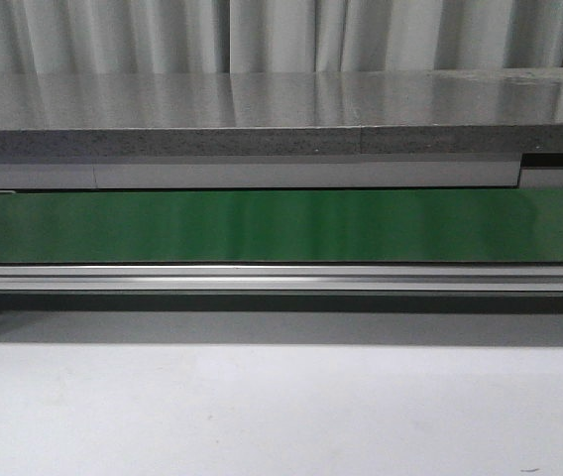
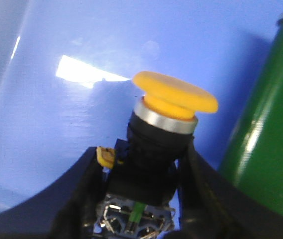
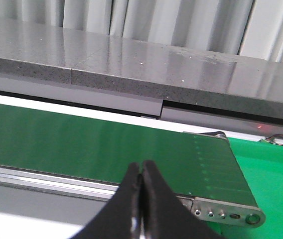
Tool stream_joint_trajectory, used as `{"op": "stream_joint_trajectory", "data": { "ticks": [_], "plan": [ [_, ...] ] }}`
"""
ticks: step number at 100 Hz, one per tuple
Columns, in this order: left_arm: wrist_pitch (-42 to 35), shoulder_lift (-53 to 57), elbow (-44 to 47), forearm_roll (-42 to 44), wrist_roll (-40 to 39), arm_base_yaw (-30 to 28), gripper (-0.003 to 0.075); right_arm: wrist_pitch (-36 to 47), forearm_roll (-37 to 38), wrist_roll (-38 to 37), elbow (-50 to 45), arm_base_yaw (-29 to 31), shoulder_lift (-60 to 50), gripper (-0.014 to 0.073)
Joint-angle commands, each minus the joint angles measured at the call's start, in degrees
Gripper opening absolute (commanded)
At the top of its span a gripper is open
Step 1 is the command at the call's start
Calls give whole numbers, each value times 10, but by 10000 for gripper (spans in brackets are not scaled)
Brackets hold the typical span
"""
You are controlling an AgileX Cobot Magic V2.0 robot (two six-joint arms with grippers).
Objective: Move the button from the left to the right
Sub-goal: 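Lift the button and place it on the conveyor belt's near end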
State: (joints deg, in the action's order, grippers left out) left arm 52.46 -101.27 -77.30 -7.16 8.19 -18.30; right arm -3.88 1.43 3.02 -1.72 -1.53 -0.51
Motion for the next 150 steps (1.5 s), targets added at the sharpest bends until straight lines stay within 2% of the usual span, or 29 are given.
{"op": "stream_joint_trajectory", "data": {
  "ticks": [1,31,71,80,90,103,116,124,150],
  "plan": [
    [6,37,-23,-41,20,21,5,42,4,0,1,-1,-9,-68],
    [7,35,-23,-42,30,100,5,42,4,0,1,-1,-9,-68],
    [-1,33,-21,-42,30,128,13,42,4,0,1,-1,-9,-68],
    [-10,33,-15,-42,30,128,59,42,4,0,1,-1,-9,-68],
    [-14,33,-7,-42,30,128,150,42,4,0,1,-1,-9,-68],
    [-16,33,-4,-42,30,128,333,42,4,0,1,-1,-9,-68],
    [-16,33,-4,-44,30,128,483,42,4,0,1,-1,-9,-68],
    [-17,33,-4,-46,30,128,519,42,4,0,1,-1,-9,-68],
    [-19,35,-4,-52,30,128,520,42,4,0,1,-1,-9,-68]
  ]
}}
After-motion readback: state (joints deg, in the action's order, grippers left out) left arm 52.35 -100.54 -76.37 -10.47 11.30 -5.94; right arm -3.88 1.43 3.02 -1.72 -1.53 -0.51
